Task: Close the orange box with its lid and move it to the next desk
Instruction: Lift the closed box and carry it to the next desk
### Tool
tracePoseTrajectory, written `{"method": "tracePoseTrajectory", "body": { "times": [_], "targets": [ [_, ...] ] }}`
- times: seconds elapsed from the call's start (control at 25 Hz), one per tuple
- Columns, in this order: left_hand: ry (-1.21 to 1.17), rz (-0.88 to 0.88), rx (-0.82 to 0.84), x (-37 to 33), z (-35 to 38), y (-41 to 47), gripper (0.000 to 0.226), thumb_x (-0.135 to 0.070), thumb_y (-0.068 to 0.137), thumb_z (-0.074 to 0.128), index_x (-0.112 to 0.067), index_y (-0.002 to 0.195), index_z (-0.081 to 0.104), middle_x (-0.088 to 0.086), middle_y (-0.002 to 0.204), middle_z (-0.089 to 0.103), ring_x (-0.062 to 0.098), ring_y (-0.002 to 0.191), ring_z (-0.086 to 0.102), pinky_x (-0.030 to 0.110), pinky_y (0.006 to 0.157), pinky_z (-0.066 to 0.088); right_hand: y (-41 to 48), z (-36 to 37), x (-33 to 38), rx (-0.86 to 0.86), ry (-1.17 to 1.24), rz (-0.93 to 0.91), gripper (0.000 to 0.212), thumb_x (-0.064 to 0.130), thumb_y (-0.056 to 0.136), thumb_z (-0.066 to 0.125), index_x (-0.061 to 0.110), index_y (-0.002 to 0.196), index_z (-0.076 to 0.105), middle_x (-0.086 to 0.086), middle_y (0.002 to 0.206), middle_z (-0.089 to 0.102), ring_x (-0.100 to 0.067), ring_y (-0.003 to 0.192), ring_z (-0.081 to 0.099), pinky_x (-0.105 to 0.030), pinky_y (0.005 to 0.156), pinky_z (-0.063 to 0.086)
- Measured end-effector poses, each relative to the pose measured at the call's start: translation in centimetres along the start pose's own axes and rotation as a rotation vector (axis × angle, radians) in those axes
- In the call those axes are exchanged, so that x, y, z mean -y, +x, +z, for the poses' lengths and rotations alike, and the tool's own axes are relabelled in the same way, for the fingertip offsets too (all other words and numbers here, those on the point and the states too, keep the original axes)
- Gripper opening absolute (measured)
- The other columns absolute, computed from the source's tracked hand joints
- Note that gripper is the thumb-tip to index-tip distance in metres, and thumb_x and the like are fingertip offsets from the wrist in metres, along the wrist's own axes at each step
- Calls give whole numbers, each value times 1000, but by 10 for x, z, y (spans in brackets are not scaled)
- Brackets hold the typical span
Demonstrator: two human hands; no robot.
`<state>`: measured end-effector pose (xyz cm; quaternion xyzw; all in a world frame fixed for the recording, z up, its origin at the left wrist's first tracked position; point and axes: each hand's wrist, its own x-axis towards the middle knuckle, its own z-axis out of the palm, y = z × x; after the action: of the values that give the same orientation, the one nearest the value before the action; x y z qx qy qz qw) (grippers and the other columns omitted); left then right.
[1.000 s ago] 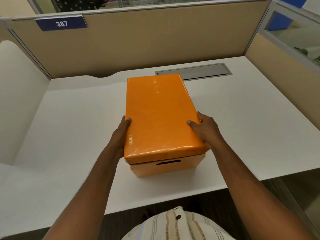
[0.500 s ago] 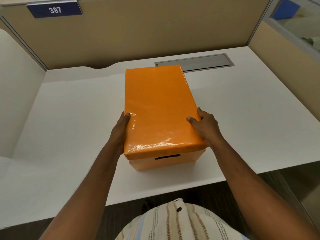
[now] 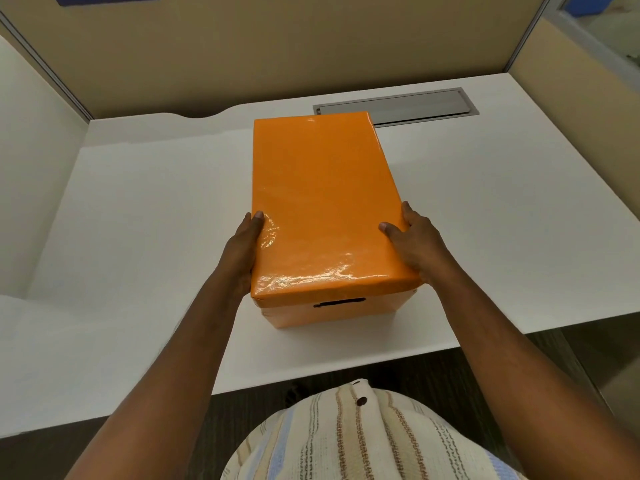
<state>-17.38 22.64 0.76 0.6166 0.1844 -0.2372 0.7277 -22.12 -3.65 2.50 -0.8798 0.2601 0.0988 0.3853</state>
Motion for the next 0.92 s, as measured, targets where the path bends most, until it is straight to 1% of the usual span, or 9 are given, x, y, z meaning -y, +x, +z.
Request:
{"method": "tracePoseTrajectory", "body": {
  "times": [0.08,0.16,0.24,0.32,0.44,0.52,0.64,0.76,0.92],
  "targets": [
    [60,47,-92,5,1,-5,57,-58,87,50,-27,135,48,8,134,59,27,105,68,45,81,58,0,-1,-4,32,14,-1,76,48,90,47,24,150,7,-8,155,26,-39,135,35,-53,104,34],
    [248,171,-186,15,-3,-12,67,-59,87,47,-32,146,33,6,150,42,27,123,55,47,96,50,-5,-1,-11,15,39,-39,80,51,88,48,28,150,3,-7,156,22,-37,136,32,-53,104,34],
    [371,307,-152,27,-11,-23,66,-55,89,47,-38,148,24,-1,154,36,22,123,51,42,94,48,-16,1,-21,-66,-7,-155,82,54,85,50,30,149,3,-7,157,18,-35,138,29,-52,104,35],
    [402,332,-28,39,-20,-32,68,-53,86,49,-44,147,20,-9,148,39,15,116,54,27,86,52,-26,8,-32,-115,-67,-248,82,57,84,48,28,149,6,-7,156,17,-32,139,29,-49,103,37],
    [348,304,58,52,-24,-43,85,-62,75,58,-46,147,15,-17,139,42,10,115,56,22,85,50,-33,16,-43,-85,38,-140,82,59,85,44,24,149,9,-8,153,27,-32,133,38,-43,98,42],
    [283,256,58,57,-20,-47,91,-66,73,60,-44,149,15,-15,141,43,12,119,54,33,95,49,-35,20,-44,-46,124,-56,77,60,85,43,20,146,19,-9,146,40,-30,122,50,-40,88,47],
    [223,65,17,60,-13,-51,71,-63,83,50,-34,145,30,-4,139,50,26,124,52,49,104,41,-33,19,-44,-5,298,22,66,57,83,52,18,134,38,-7,129,55,-23,101,56,-33,74,45],
    [158,-96,-19,61,-9,-54,72,-65,83,47,-23,141,37,5,140,50,33,125,49,58,105,37,-30,18,-45,37,418,90,63,54,81,60,18,130,44,-7,124,58,-25,101,58,-35,78,47],
    [221,-70,-75,62,-6,-58,75,-62,85,47,-20,145,31,10,147,43,36,130,45,58,104,40,-33,27,-49,41,435,74,62,52,82,59,20,131,40,-4,124,56,-25,104,58,-37,81,50]
  ]
}}
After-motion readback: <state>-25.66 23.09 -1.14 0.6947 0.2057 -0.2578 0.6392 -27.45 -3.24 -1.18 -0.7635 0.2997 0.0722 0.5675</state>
